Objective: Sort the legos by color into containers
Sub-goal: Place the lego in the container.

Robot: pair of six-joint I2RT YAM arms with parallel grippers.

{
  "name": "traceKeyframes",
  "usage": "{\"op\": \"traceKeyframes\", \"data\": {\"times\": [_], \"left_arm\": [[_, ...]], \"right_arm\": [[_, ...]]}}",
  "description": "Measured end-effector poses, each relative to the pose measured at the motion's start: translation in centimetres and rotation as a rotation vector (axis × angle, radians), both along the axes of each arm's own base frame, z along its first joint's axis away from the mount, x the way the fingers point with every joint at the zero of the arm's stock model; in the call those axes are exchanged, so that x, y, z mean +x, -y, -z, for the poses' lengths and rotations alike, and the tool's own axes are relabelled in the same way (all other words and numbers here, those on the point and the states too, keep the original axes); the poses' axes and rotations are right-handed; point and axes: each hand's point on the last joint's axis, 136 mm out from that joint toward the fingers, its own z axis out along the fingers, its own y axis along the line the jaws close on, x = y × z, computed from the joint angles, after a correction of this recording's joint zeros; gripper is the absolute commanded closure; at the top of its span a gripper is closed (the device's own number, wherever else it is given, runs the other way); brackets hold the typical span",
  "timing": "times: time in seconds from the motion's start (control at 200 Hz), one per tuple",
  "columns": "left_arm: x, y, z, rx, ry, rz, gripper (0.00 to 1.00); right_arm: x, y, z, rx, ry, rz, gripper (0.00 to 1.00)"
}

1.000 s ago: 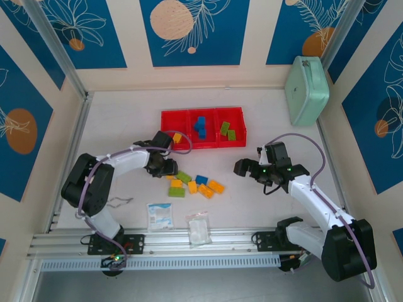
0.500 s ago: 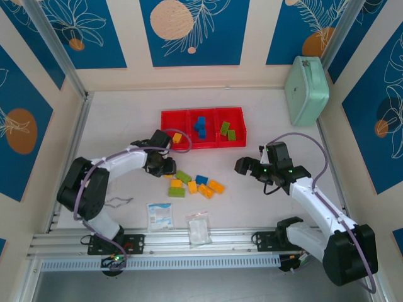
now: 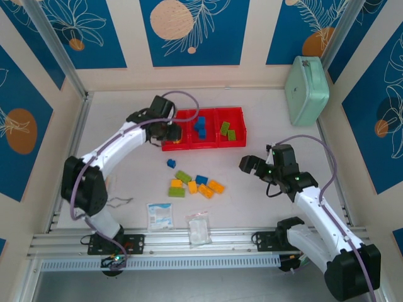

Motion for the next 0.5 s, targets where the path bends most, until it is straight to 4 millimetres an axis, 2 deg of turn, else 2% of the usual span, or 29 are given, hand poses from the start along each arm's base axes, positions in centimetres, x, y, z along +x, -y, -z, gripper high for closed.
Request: {"op": "traceKeyframes", "data": {"times": [0.105, 0.29, 0.37, 0.5], "left_arm": [[2.8, -0.2, 0.2, 0.040, 0.024, -0.015, 0.66], [6.7, -1.3, 2.5, 0.102, 0.018, -0.065, 0.66], [7.8, -1.8, 3.8, 0.117, 0.001, -0.084, 0.65], [8.5, -2.0, 5.8, 0.131, -0.031, -0.100, 0.56]], "right_arm": [[-0.6, 0.3, -0.4, 0.000, 0.019, 0.010, 0.00], [-2.0, 1.3, -0.8, -0.007, 0.044, 0.039, 0.00], [-2.4, 1.6, -1.1, -0.009, 0.055, 0.051, 0.00], [-2.9, 2.2, -1.2, -0.016, 0.055, 0.067, 0.00]]}}
